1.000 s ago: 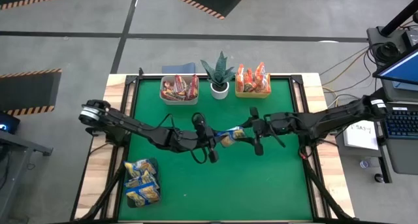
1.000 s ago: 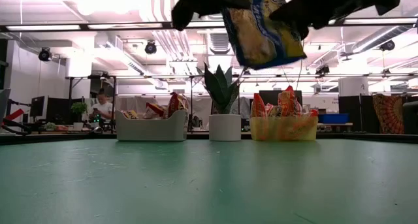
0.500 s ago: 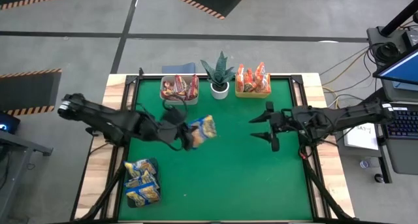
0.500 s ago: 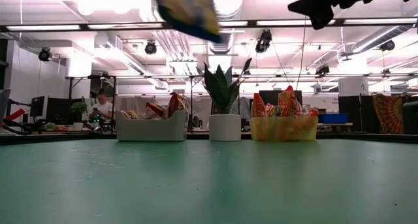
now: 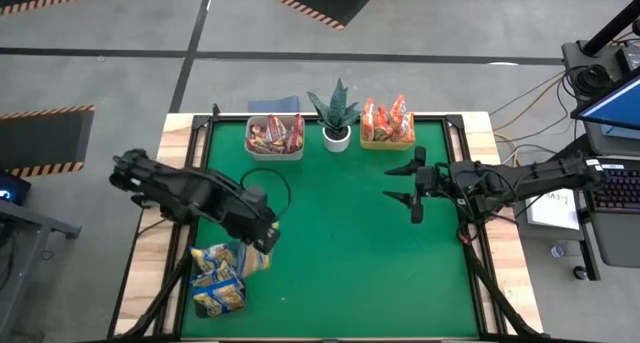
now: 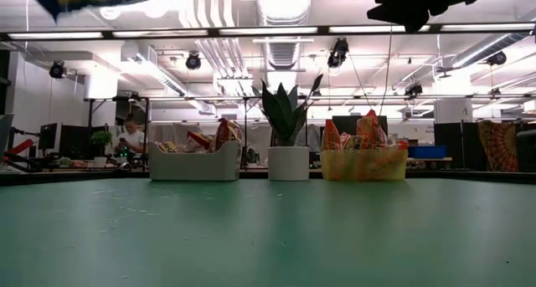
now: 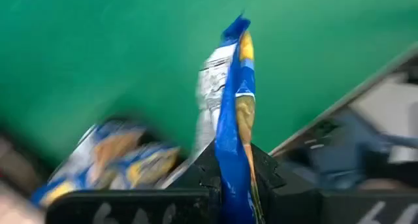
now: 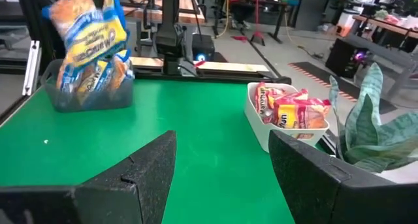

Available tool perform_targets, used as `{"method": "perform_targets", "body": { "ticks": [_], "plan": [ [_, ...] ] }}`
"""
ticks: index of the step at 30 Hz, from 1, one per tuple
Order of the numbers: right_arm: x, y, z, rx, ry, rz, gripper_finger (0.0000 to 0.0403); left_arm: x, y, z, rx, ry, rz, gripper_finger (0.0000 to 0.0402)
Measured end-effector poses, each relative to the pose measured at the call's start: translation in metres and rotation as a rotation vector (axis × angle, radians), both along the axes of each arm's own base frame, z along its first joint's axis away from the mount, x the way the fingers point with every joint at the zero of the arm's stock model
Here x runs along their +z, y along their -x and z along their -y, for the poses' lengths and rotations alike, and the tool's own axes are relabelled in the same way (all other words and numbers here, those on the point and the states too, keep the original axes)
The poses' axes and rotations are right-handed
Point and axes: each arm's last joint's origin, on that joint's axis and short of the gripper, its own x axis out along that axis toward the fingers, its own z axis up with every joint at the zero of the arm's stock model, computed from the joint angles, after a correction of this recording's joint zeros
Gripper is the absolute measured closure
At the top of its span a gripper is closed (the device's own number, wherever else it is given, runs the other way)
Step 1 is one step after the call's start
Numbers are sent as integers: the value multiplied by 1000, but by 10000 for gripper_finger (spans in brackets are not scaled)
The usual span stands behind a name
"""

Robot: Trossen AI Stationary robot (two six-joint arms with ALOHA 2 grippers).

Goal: Sort Maruchan noodles
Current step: Put the blue noodle pack into the black bin

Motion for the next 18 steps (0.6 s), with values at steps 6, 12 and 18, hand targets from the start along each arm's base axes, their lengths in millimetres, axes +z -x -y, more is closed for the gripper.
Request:
{"method": "perform_targets", "body": {
  "ticks": [6, 12, 18],
  "plan": [
    [1, 1, 1, -4, 0, 5, 170, -38, -10, 12, 0, 123, -248, 394],
    [0, 1, 1, -4, 0, 3, 170, -62, -8, 16, 16, 189, -391, 394],
    [0, 1, 1, -4, 7, 2, 170, -73, -6, 15, 37, 174, -435, 394]
  ]
}}
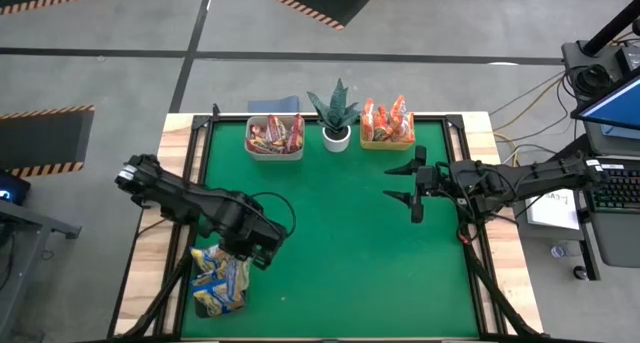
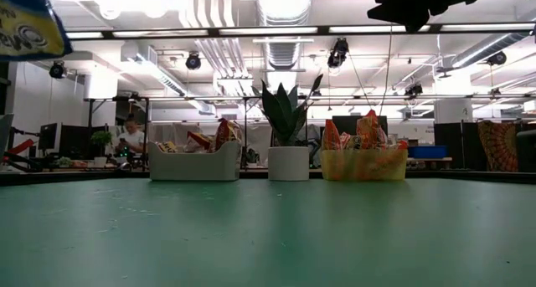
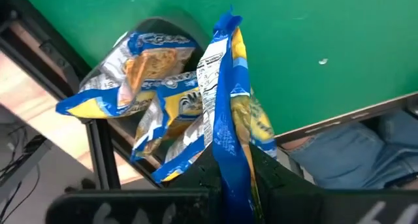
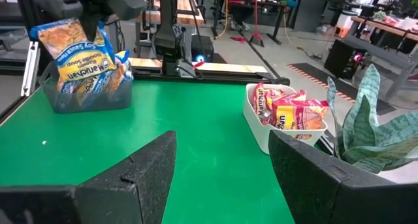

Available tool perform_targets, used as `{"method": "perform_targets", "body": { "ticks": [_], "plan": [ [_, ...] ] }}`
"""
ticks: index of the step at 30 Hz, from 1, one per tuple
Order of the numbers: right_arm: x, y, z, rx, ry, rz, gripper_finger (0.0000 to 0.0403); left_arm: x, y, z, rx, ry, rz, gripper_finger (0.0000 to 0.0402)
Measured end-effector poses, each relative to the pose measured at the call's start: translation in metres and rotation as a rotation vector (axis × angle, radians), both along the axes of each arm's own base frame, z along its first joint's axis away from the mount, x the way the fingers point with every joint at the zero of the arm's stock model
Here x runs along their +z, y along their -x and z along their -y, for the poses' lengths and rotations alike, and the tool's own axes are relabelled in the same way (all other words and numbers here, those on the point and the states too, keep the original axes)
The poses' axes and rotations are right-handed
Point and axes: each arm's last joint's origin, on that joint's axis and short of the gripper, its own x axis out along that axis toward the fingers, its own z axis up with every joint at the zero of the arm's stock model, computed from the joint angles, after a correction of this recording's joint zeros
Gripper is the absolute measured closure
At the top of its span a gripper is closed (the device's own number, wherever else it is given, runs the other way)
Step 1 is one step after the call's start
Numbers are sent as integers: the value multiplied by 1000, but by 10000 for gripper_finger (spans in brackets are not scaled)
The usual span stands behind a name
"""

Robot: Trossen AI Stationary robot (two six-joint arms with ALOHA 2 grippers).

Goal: Sort Maruchan noodles
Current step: Put the blue noodle pack into the black bin

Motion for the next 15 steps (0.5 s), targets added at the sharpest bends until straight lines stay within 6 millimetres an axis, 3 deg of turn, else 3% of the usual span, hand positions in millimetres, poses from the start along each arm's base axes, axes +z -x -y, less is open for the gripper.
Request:
{"method": "perform_targets", "body": {
  "ticks": [15],
  "plan": [
    [0, 0, 0, 1, 7, -1, 170, -40, 12, 0, -23, 80, -204, 394]
  ]
}}
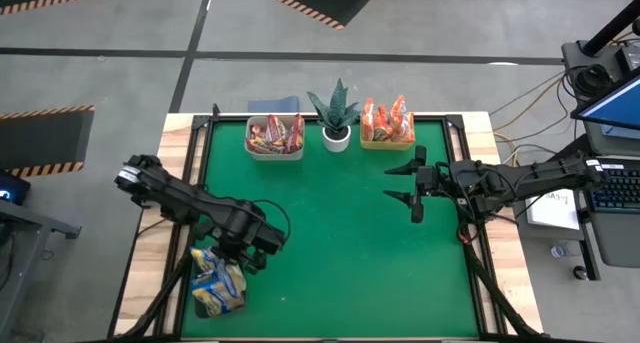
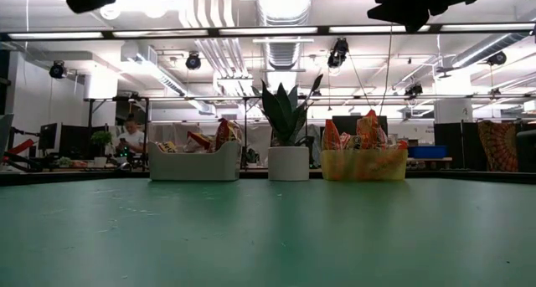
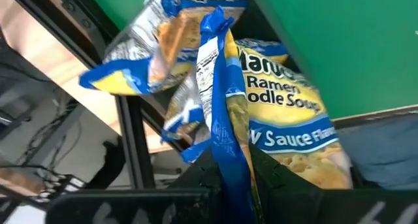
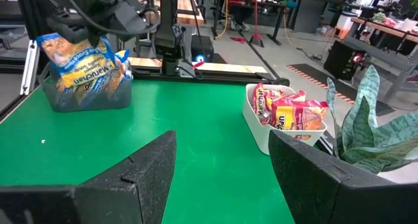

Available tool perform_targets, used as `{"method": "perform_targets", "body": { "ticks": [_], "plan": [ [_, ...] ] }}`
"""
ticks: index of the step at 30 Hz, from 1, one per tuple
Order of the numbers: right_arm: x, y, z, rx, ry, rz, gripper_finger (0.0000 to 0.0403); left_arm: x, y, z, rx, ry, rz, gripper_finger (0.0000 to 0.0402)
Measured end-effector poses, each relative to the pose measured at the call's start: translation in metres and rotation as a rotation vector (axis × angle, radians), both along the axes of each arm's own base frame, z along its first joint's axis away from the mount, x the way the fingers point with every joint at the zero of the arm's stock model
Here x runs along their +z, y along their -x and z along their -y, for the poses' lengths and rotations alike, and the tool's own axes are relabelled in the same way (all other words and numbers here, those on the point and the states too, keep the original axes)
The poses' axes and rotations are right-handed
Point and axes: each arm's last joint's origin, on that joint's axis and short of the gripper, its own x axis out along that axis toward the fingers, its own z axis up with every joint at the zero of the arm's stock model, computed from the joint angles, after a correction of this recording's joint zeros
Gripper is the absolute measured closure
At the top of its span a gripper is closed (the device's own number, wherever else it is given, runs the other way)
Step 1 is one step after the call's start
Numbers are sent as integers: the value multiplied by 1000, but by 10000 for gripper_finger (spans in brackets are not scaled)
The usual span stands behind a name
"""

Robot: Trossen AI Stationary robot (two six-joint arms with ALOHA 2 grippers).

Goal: Sort Maruchan noodles
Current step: Put the blue noodle pack into the black bin

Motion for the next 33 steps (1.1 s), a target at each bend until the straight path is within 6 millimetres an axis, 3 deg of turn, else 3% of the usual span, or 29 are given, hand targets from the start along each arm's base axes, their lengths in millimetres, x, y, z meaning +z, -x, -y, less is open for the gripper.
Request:
{"method": "perform_targets", "body": {
  "ticks": [7, 18, 33],
  "plan": [
    [0, 0, 0, 0, 0, 0, 170, -19, 5, -3, -38, -41, -39, 394],
    [0, 0, 0, 0, 0, 0, 170, -43, -2, 0, -97, 5, 87, 394],
    [0, 0, 0, 0, 0, 0, 170, -64, 1, -3, -84, -63, 9, 389]
  ]
}}
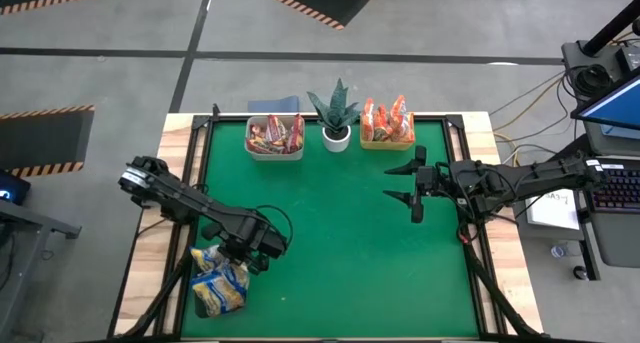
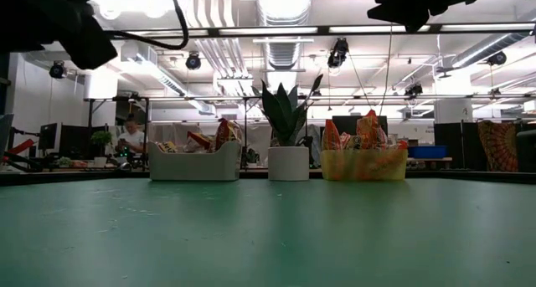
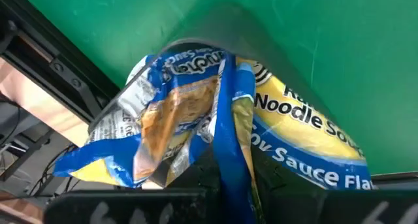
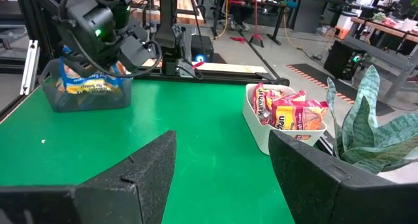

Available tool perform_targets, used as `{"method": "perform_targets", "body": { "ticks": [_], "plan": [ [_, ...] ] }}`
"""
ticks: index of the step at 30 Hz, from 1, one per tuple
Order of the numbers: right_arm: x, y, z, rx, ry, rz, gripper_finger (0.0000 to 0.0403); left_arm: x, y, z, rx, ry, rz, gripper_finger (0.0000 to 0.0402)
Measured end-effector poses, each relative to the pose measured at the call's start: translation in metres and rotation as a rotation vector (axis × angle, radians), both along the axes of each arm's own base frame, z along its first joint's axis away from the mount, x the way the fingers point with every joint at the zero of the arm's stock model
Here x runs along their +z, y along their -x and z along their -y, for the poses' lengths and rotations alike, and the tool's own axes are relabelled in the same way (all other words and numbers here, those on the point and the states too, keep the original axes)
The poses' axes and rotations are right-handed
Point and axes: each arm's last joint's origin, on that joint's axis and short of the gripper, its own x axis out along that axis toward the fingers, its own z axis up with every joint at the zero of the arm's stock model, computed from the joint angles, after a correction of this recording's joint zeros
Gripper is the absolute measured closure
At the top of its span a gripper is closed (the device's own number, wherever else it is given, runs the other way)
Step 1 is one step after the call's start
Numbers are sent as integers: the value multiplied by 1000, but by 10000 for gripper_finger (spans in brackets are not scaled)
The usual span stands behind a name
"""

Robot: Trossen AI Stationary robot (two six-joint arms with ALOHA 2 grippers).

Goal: Sort Maruchan noodles
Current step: Put the blue noodle pack into the black bin

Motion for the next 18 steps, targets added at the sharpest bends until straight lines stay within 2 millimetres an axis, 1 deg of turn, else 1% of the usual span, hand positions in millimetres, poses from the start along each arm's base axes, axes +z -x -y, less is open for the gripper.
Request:
{"method": "perform_targets", "body": {
  "ticks": [2, 6, 12, 15, 18],
  "plan": [
    [0, 0, 0, 0, 0, 0, 170, 1, -2, 0, 1, -2, -2, 381],
    [0, 0, 0, 0, 0, 0, 170, 11, -3, 1, 0, -10, -12, 357],
    [0, 0, 0, 0, 0, -1, 170, 37, -2, -1, -13, -72, -35, 319],
    [0, 0, 0, 0, 0, -1, 170, 51, -8, 1, -9, -54, 23, 308],
    [0, 0, 0, 0, 0, -1, 170, 68, -17, 3, -1, -74, 118, 306]
  ]
}}
